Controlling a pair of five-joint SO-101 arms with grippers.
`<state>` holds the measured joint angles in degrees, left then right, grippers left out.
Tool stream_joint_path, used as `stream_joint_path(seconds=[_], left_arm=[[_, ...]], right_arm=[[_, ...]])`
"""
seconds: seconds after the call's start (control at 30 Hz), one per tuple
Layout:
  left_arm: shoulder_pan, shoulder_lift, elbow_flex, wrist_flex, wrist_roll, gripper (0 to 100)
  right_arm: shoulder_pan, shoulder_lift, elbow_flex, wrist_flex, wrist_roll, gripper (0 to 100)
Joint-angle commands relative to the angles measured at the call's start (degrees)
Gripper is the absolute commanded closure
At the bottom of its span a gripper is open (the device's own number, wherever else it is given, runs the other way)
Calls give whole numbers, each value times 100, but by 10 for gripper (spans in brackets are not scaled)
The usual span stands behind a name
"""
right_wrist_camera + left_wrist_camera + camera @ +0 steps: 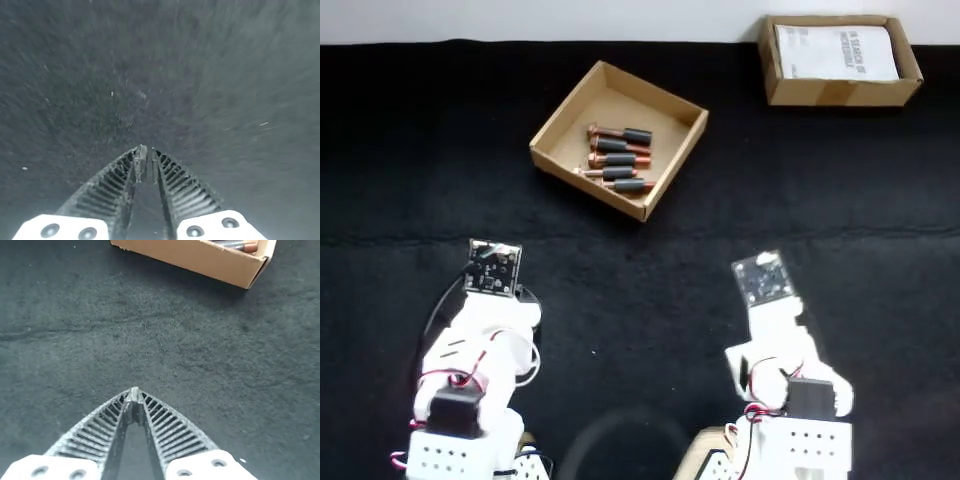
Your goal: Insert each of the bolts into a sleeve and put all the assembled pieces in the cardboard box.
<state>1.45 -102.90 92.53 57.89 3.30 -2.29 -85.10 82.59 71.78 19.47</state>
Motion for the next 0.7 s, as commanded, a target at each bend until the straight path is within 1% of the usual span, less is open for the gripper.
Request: stream_joint_path(seconds=[0.0, 0.1, 0.23, 0.3, 0.43, 0.53, 0.57, 0.67], left_arm=[[40, -57, 365, -404, -44, 992], [31, -31, 462, -387, -44, 992], [-180, -40, 462, -97, -44, 992], [-400, -40, 462, 176, -44, 992], [-655, -40, 462, 1011, -44, 992], [-664, -40, 462, 1697, -44, 992], [-664, -40, 462, 1820, -44, 992], [-673, -40, 462, 1846, -35, 992]], right_arm=[[40, -365, 400, -242, -826, 991], [-75, -532, 857, -505, -1547, 991], [-84, -699, 1525, -593, -2084, 991], [-84, -822, 1727, -462, -2303, 991], [-84, -1095, 1771, -295, -2295, 991], [-92, -1200, 1807, -286, -2303, 991], [-92, -1209, 1807, -286, -2303, 991], [-92, -1218, 1851, -303, -2303, 991]])
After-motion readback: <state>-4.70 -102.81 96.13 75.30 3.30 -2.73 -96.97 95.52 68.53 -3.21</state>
